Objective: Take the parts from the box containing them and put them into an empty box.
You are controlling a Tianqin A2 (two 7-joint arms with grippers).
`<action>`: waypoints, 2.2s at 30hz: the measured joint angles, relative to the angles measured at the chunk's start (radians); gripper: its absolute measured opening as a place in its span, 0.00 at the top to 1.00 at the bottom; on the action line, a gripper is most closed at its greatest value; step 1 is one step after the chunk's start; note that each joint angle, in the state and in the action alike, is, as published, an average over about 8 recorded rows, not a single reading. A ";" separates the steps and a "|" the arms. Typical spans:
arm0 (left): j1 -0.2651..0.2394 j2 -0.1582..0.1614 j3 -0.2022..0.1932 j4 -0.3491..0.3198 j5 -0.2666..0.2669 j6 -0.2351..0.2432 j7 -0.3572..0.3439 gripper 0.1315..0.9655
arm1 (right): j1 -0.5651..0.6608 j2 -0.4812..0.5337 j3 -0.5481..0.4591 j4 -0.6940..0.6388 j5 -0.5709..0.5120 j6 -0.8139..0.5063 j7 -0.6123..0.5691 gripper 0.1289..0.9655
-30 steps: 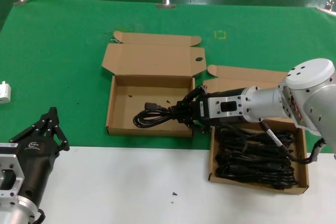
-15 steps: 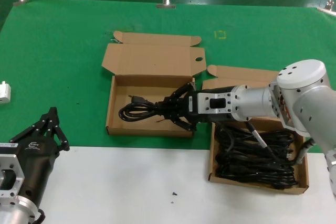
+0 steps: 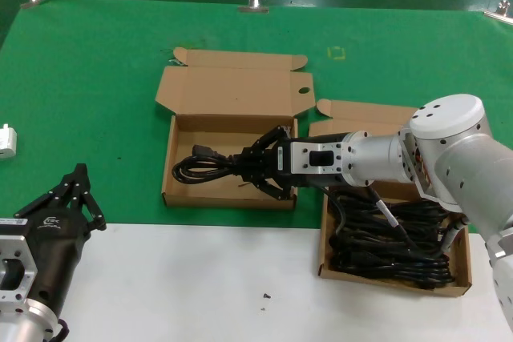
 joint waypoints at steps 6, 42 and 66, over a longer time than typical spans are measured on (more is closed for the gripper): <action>0.000 0.000 0.000 0.000 0.000 0.000 0.000 0.99 | 0.000 -0.001 -0.004 -0.003 0.002 0.019 0.000 0.89; 0.000 0.000 0.000 0.000 0.000 0.000 0.000 0.99 | -0.005 0.001 0.023 -0.007 0.002 0.039 -0.032 0.67; 0.000 0.000 0.000 0.000 0.000 0.000 0.000 0.98 | -0.007 0.006 0.039 -0.006 0.015 0.017 -0.044 0.13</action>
